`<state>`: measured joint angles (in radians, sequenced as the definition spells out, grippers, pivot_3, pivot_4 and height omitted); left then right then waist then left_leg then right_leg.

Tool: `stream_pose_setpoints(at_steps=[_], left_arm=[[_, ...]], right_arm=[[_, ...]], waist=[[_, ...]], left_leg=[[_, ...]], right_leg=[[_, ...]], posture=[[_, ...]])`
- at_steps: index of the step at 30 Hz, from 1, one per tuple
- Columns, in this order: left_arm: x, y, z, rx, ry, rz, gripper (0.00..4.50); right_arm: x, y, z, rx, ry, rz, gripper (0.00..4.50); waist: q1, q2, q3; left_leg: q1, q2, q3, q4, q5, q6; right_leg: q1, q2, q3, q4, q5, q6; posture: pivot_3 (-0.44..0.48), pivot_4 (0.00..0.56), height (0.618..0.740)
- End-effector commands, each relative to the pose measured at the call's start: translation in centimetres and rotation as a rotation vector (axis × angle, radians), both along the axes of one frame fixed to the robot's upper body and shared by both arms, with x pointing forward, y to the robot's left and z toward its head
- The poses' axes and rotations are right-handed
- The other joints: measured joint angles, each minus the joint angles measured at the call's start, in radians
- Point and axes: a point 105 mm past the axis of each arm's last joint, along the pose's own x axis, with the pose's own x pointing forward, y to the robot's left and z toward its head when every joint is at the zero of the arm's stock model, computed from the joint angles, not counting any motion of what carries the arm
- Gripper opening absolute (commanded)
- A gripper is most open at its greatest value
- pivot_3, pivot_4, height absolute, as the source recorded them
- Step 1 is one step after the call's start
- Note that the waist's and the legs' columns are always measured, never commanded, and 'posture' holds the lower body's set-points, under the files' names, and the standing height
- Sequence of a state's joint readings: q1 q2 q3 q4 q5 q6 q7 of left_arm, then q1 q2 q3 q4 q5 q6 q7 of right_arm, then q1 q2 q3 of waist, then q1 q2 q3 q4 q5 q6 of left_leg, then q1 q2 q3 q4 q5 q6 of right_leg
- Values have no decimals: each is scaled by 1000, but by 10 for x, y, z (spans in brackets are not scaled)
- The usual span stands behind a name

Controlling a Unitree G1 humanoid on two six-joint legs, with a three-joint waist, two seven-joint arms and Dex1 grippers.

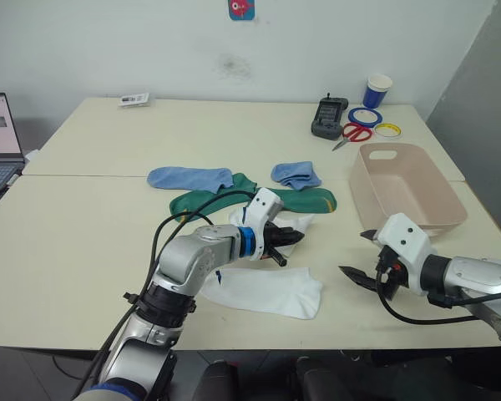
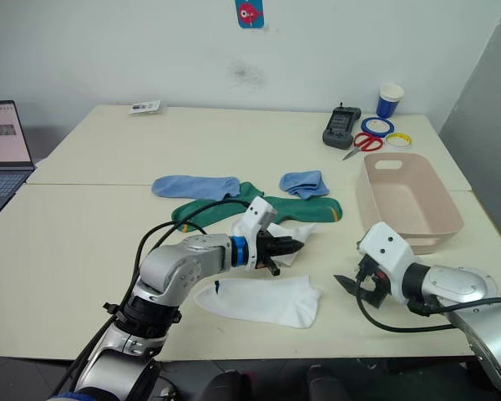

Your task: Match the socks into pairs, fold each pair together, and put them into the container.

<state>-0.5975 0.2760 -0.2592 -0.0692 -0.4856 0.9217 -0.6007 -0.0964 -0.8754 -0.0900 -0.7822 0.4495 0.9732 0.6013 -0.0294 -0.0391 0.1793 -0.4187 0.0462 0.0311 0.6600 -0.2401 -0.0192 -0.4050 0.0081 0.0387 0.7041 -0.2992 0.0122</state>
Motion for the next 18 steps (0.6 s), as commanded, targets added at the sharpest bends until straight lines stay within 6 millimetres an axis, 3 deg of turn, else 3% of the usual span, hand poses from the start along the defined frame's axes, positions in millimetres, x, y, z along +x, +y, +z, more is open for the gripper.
stream_pose_setpoints(at_steps=[1,5,8,10,15,18], left_arm=[[-1,-12,25,-49,-79,-42,1586],[-9,-5,57,-83,-142,-94,2917],[1,21,78,-76,-200,-42,3887],[19,49,82,-42,-248,60,4455],[54,119,68,110,-268,220,4455],[64,140,51,165,-221,255,4455]], right_arm=[[-1,-1,10,-27,-60,-6,4500],[-2,-6,10,-27,-64,-30,4500],[0,-8,12,-14,-77,-42,4500],[1,-8,14,7,-85,-51,4500],[4,3,11,39,-90,-39,4500],[5,9,9,55,-92,-33,4500]], waist=[[0,0,0],[0,0,0],[-2,0,0],[-3,1,0],[-2,1,0],[0,1,0]], left_leg=[[0,0,0,0,0,0],[0,0,0,0,0,0],[0,0,0,0,0,0],[1,0,0,0,0,0],[2,0,0,0,0,0],[1,1,0,0,0,0]], right_leg=[[0,0,0,0,0,0],[0,1,0,0,0,0],[0,1,0,0,0,0],[0,2,0,0,0,0],[0,4,0,0,0,0],[0,4,0,-1,0,0]], posture=[[0,150,732],[0,150,732],[0,150,732],[0,150,732],[0,150,732],[0,150,732]])
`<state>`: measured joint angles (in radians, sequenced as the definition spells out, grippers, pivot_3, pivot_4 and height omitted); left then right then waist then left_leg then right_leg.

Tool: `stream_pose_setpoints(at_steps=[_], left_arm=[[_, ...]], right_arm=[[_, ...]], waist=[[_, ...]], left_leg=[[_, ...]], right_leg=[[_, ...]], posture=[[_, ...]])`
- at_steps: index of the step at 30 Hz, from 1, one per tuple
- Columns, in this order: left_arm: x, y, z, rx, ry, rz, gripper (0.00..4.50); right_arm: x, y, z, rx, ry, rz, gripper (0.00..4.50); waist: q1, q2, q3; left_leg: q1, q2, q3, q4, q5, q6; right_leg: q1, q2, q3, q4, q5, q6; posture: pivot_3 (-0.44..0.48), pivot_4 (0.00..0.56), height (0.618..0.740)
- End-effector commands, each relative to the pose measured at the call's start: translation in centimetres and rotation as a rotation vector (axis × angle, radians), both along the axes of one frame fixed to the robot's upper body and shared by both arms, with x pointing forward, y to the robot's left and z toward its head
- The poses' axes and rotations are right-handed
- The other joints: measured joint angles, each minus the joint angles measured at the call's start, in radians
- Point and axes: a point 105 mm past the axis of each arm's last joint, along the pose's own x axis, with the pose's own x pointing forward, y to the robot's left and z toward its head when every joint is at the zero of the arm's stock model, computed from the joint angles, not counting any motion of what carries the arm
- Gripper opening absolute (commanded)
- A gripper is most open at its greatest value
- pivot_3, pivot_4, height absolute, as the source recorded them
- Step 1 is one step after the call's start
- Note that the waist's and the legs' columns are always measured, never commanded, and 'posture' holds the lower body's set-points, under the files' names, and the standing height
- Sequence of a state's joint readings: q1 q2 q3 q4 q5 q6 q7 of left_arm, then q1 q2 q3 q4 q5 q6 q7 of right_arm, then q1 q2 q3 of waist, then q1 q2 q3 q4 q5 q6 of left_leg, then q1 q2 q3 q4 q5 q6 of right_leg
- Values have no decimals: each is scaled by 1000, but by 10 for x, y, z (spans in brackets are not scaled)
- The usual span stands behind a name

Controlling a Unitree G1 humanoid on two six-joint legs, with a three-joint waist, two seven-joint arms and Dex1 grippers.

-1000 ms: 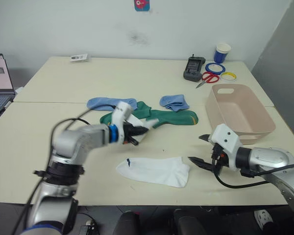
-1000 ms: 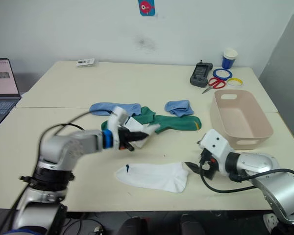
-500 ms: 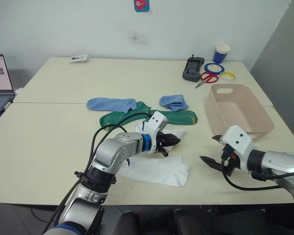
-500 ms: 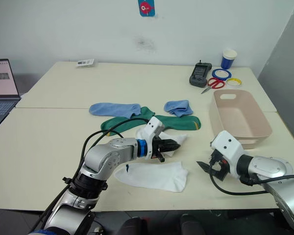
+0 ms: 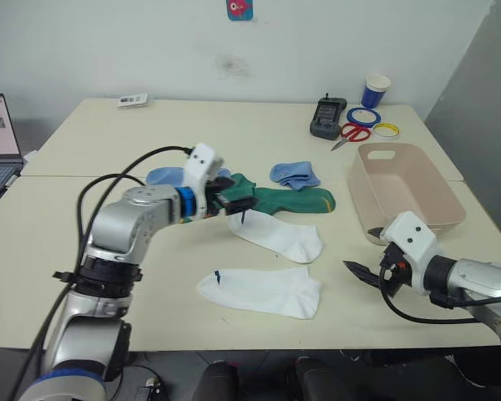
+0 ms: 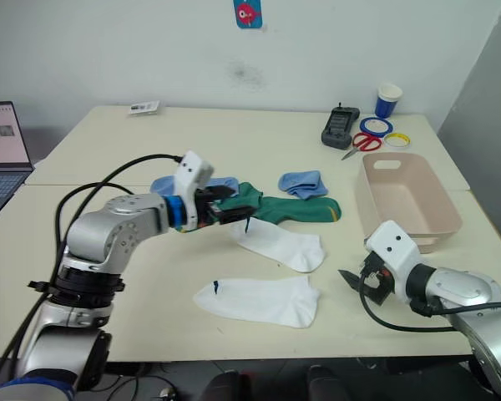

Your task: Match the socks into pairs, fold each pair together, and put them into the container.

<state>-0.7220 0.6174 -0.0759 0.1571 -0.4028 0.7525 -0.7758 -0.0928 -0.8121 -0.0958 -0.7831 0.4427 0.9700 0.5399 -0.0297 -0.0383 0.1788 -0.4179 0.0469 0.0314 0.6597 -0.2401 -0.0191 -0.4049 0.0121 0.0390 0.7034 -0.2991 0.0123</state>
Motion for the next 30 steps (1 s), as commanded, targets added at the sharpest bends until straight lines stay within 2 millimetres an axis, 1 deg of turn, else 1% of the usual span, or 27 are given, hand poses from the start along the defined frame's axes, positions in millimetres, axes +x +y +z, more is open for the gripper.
stream_pose_setpoints(at_steps=[1,4,10,13,16,19,21,24,25,29,30], left_arm=[[9,11,-5,41,-10,-4,4455],[11,12,-17,55,25,-29,4455],[18,-5,-40,38,109,-59,4455],[21,-16,-49,51,128,-85,3890],[19,-20,-53,56,148,-117,2976],[19,-20,-54,51,149,-124,1971],[17,-22,-53,43,153,-140,1299],[15,-20,-52,39,157,-146,312],[15,-18,-52,40,156,-142,46],[12,-16,-52,30,152,-127,46],[12,-16,-52,26,149,-122,16]], right_arm=[[0,9,7,4,-55,18,4500],[1,13,5,11,-55,19,4500],[2,15,3,20,-53,11,4500],[6,12,0,26,-51,-21,4500],[14,4,-7,69,-39,-103,4500],[24,-2,-19,103,-23,-177,4500],[32,-1,-23,129,-22,-196,4500],[43,8,-29,172,-9,-198,4500],[48,12,-32,184,-3,-198,4500],[61,26,-43,235,42,-201,4500],[63,28,-46,233,57,-203,4312]], waist=[[2,0,0],[6,0,0],[9,0,0],[7,0,0],[4,0,0],[3,0,0],[2,0,0],[-1,0,0],[-1,0,0],[0,0,0],[0,0,0]], left_leg=[[-1,0,0,0,0,0],[-3,0,0,0,0,0],[-7,-1,0,2,0,0],[-7,-1,-1,2,0,0],[-7,0,-2,2,0,0],[-7,0,-2,2,0,0],[-7,0,-1,2,0,0],[-7,0,-1,2,0,0],[-7,0,-1,2,0,0],[-7,0,-2,2,0,0],[-7,1,-2,2,0,0]], right_leg=[[0,0,0,-1,0,0],[0,-1,-1,-3,1,1],[-1,-2,-2,-6,1,2],[-1,-2,-3,-5,1,2],[-1,-1,-3,-5,2,2],[-1,0,-3,-5,2,2],[-1,-1,-3,-5,2,2],[-2,0,-2,-4,2,1],[-2,0,-2,-4,3,-1],[-2,0,-3,-4,4,-3],[-2,0,-3,-4,4,-3]], posture=[[0,150,732],[0,150,732],[0,150,732],[0,150,732],[0,150,732],[0,150,732],[0,150,732],[0,150,732],[0,150,732],[0,150,732],[0,150,732]])
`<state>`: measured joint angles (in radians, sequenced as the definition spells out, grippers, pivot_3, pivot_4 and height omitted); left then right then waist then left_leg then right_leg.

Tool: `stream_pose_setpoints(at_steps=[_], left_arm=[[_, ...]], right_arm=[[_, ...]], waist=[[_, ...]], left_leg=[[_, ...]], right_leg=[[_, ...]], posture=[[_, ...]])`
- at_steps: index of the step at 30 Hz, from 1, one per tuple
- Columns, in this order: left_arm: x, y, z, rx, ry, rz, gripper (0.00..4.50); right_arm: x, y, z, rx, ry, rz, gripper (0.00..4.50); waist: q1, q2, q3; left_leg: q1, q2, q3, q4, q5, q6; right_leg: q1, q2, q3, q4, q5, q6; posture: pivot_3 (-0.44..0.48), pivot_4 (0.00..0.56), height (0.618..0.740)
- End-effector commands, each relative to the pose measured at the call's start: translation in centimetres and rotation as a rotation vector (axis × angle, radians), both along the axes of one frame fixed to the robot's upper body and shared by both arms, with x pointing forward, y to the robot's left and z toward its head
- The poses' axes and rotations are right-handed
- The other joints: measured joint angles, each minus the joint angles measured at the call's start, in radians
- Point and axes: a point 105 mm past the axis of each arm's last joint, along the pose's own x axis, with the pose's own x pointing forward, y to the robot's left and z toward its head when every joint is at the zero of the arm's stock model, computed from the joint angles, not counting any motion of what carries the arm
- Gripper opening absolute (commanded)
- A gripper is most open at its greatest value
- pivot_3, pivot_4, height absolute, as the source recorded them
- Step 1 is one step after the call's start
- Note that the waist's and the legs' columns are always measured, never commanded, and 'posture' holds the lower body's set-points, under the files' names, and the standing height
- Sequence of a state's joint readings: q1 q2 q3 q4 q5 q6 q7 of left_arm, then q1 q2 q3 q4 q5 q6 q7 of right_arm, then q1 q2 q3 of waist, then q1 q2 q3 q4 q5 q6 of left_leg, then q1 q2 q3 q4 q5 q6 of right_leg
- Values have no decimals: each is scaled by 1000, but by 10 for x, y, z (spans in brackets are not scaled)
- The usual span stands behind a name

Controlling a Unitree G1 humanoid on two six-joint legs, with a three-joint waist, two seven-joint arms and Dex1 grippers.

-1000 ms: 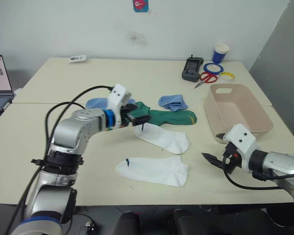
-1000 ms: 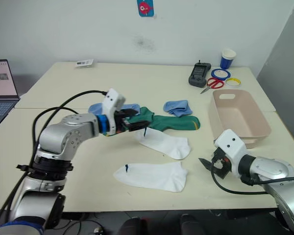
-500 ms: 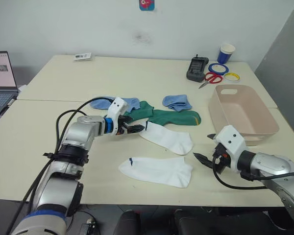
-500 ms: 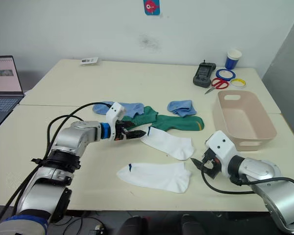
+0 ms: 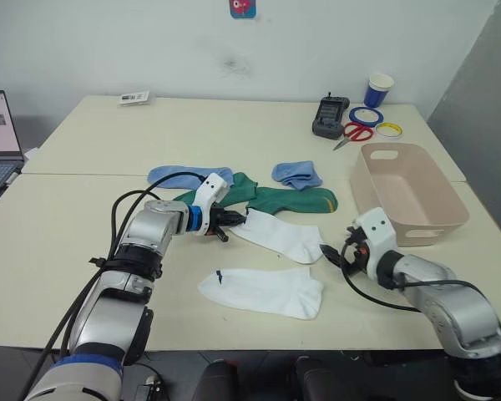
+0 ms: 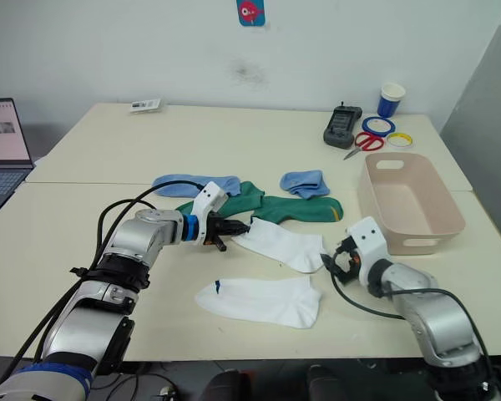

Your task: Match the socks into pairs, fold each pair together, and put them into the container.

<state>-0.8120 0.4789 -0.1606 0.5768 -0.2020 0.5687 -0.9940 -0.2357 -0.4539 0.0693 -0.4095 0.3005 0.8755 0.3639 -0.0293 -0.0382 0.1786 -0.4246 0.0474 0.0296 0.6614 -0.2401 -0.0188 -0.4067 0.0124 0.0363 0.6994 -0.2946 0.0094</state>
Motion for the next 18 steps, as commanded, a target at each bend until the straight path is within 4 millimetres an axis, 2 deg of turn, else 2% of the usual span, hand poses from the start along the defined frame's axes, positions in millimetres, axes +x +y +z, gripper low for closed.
stream_pose_setpoints(at_steps=[1,2,12,13,18], left_arm=[[-2,3,12,-19,-43,9,0],[-3,4,13,-23,-46,15,0],[-17,14,16,-94,-49,105,0],[-18,14,16,-102,-55,108,0],[-28,16,30,-184,-110,127,0]], right_arm=[[6,6,-3,-1,6,8,4098],[5,8,-6,-8,19,25,3891],[2,21,-2,-12,-3,116,282],[2,21,0,-10,-14,117,60],[-3,22,22,3,-90,145,60]], waist=[[0,0,0],[0,0,0],[0,0,0],[0,0,0],[0,0,0]], left_leg=[[0,0,0,0,0,0],[0,0,0,0,0,0],[0,0,0,0,0,0],[0,0,0,0,0,0],[0,0,0,0,0,0]], right_leg=[[0,0,0,0,0,0],[0,0,0,0,0,-1],[0,-1,0,1,0,-1],[0,-1,0,2,0,-1],[0,-4,0,2,1,-1]], posture=[[0,150,732],[0,150,732],[0,150,732],[0,150,732],[0,150,732]])
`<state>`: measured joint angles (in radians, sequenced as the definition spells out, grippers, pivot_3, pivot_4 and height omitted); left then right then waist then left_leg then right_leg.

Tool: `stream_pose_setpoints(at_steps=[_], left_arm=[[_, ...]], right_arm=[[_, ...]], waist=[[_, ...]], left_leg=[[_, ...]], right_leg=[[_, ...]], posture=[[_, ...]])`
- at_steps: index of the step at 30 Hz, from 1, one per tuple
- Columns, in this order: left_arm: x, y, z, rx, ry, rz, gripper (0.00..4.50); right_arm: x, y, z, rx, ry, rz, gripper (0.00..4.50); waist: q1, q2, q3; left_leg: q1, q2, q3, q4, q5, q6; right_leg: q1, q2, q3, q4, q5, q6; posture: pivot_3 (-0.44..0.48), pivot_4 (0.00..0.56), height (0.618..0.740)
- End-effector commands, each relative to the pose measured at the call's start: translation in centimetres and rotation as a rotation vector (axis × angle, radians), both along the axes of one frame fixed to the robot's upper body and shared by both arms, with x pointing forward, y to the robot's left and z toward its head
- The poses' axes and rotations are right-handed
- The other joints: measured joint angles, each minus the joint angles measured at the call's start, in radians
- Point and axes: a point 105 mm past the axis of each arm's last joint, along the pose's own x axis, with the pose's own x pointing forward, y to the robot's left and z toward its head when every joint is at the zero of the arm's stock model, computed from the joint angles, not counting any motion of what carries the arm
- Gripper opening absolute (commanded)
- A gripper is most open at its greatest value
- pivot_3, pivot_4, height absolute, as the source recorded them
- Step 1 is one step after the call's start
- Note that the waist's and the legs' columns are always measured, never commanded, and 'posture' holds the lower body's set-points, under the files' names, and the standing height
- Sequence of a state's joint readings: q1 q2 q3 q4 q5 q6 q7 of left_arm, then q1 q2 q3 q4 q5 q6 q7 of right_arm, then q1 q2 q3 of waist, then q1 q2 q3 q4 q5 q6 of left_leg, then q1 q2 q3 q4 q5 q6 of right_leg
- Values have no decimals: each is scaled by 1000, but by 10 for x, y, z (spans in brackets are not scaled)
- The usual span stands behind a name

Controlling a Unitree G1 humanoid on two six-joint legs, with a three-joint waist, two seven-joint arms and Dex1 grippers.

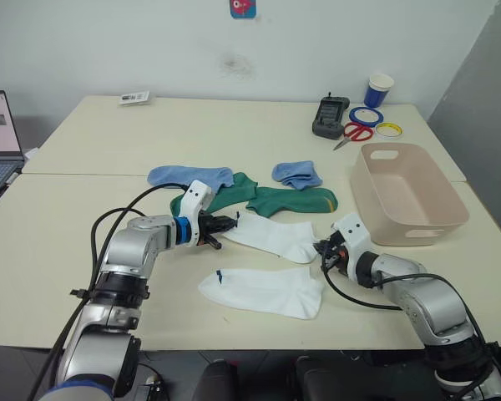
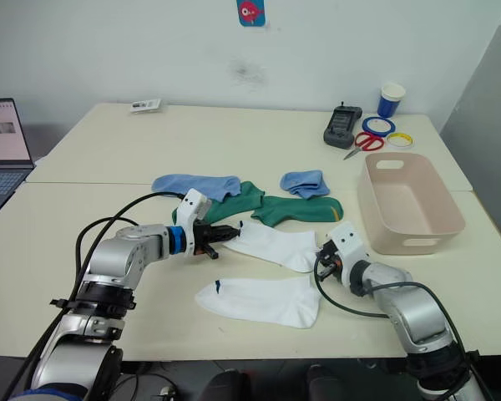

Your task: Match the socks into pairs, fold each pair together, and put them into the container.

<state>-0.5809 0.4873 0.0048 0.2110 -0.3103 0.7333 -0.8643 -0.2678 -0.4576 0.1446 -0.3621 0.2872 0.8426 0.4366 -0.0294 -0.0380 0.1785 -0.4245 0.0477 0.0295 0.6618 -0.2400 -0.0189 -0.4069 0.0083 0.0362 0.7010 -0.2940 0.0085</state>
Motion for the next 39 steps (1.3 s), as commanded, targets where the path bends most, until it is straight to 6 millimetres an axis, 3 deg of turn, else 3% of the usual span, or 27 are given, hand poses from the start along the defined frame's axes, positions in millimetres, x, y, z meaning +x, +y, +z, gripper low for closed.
stream_pose_setpoints(at_steps=[1,7,10,15,21,31,39], left_arm=[[-4,2,29,-66,-93,-6,0],[-22,12,63,-165,-103,-51,0],[-43,20,66,-181,-42,-101,0],[-71,30,42,-145,67,-97,0],[-93,29,6,-86,118,-31,0],[-110,12,-28,-8,141,-22,0],[-110,13,-31,9,128,12,0]], right_arm=[[-4,2,35,28,-133,31,60],[-31,7,68,85,-175,103,60],[-56,10,73,136,-118,147,60],[-88,14,63,143,-20,181,60],[-103,13,36,105,86,140,60],[-108,-5,-2,-4,156,74,60],[-100,-4,-5,-3,129,74,60]], waist=[[1,0,0],[0,0,0],[-2,0,0],[-1,0,0],[-1,0,0],[-2,0,-1],[-2,0,-1]], left_leg=[[0,0,0,0,0,0],[0,0,-1,0,0,0],[0,0,-1,0,0,0],[2,0,-1,-1,0,0],[4,0,1,-1,0,0],[5,0,2,-2,0,0],[5,0,2,-2,0,0]], right_leg=[[0,0,0,0,0,0],[0,0,-1,0,0,1],[0,0,-1,0,0,1],[1,-2,-1,0,-1,1],[2,-2,0,0,-2,4],[2,-2,2,-1,-2,4],[2,-2,2,-1,-2,4]], posture=[[0,150,732],[0,150,732],[0,150,732],[0,150,732],[0,150,732],[0,150,732],[0,150,732]])
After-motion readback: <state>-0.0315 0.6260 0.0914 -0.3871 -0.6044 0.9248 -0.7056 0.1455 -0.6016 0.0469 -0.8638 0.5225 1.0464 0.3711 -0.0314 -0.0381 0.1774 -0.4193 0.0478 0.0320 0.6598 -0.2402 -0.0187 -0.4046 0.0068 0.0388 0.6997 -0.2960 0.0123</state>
